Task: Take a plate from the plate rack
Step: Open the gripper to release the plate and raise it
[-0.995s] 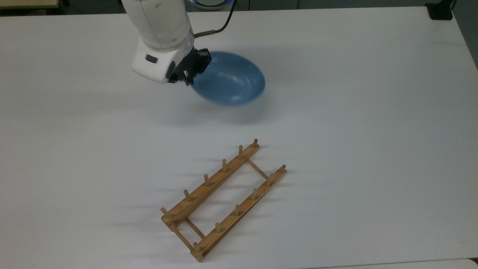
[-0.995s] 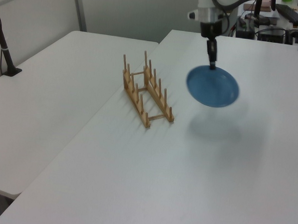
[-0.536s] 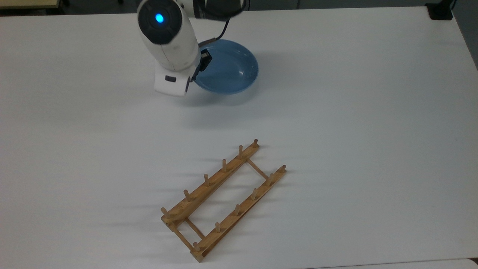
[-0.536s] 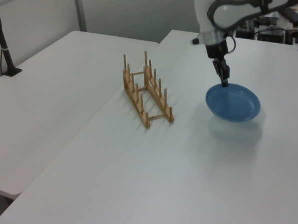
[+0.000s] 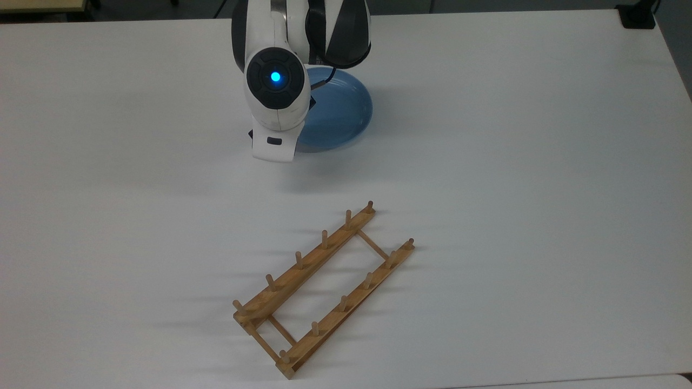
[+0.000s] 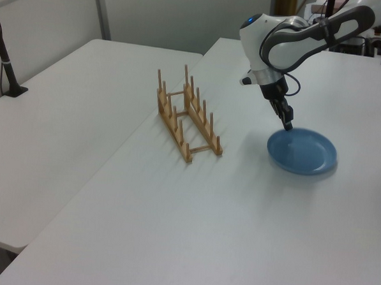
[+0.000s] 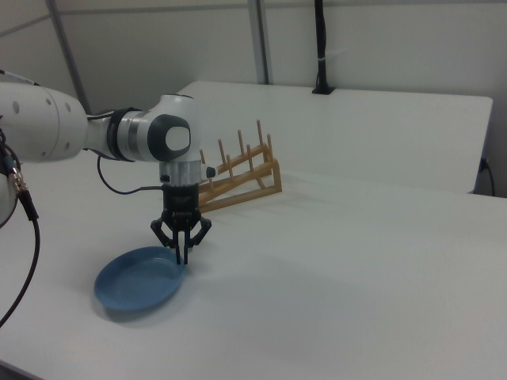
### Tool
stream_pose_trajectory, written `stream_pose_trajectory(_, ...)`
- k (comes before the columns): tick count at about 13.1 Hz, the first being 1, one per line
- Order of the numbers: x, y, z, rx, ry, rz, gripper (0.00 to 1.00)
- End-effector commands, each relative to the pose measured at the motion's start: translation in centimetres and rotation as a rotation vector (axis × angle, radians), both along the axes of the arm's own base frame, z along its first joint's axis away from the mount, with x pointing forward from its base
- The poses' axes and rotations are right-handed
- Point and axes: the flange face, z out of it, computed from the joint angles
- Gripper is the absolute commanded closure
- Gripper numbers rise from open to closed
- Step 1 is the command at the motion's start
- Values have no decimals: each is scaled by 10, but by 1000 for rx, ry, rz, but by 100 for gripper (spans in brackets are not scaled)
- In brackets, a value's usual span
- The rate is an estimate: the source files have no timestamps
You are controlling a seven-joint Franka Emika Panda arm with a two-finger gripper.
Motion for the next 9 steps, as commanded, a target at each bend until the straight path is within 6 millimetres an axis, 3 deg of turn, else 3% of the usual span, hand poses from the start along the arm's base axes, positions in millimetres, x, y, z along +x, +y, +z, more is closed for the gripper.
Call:
stream_pose_trajectory(1,-2,2,11,-49,-44,-73,31)
stream_pose_trajectory(2,-2,2,17,-61,-57,-106,10)
stream_pose_trajectory(3,0,2,34,-75,-92,-148,0)
stream_pose_trajectory(9,-15,3,153,-136,-312,-491,0)
